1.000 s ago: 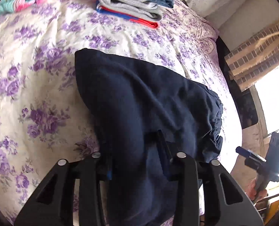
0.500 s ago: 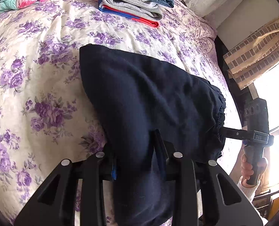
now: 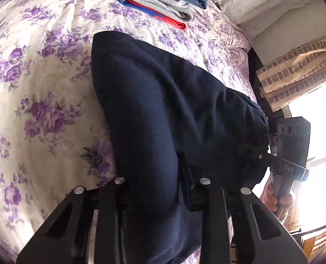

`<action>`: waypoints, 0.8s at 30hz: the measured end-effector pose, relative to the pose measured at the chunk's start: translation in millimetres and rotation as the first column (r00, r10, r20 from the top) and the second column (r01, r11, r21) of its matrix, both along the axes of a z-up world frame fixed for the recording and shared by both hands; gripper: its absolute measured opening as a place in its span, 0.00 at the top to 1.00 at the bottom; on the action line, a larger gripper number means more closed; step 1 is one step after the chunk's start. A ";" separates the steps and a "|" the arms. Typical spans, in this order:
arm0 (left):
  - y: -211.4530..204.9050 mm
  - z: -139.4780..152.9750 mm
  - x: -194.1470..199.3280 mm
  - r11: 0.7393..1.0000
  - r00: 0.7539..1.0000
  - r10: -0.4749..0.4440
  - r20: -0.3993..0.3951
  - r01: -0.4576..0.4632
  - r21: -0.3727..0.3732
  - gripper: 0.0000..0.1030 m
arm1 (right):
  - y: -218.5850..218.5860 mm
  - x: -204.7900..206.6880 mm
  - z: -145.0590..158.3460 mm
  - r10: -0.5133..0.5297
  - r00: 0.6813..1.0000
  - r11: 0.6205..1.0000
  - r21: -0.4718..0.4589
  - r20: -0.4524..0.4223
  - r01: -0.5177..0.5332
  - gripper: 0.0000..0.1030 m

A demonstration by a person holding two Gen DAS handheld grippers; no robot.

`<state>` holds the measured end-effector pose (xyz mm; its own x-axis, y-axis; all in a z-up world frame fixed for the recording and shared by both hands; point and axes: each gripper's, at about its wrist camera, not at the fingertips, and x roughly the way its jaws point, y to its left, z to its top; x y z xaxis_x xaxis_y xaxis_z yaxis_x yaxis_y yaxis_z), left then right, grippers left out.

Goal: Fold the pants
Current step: 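Carry the folded pants with both grippers onto the stack of folded clothes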

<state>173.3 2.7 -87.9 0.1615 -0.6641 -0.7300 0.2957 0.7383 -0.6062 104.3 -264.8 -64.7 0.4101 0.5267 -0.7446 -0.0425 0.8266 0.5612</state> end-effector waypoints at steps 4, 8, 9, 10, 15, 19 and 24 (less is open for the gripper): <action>-2.0 43.2 -14.6 1.000 0.997 -0.010 0.072 0.008 0.024 0.79 | 15.2 -11.5 40.0 0.022 0.998 0.999 -0.033 0.062 -0.020 0.58; 0.2 86.8 -0.9 0.999 0.992 -0.014 0.122 0.010 0.038 0.79 | 9.6 2.2 71.1 0.018 0.994 1.000 0.013 0.109 -0.020 0.58; 0.2 95.2 9.3 0.999 0.993 -0.009 0.118 0.004 0.039 0.79 | 7.9 12.1 76.8 0.011 0.994 0.999 0.030 0.113 -0.015 0.58; -1.7 103.7 21.3 0.999 0.993 -0.004 0.119 -0.002 0.048 0.79 | 7.6 26.3 83.1 0.005 0.994 0.999 0.040 0.113 -0.010 0.58; -21.5 172.5 122.3 0.991 0.982 0.025 0.186 -0.050 0.127 0.79 | 4.4 128.3 147.7 -0.003 0.988 1.000 -0.011 0.154 0.005 0.58; -34.1 229.7 232.8 0.983 0.970 0.066 0.233 -0.103 0.151 0.79 | -1.4 242.2 211.3 -0.033 0.982 0.996 -0.075 0.185 0.048 0.58; -57.3 245.2 360.0 0.969 0.971 0.126 0.205 -0.165 0.183 0.78 | -11.4 373.9 241.0 -0.085 0.983 0.983 -0.150 0.166 0.110 0.58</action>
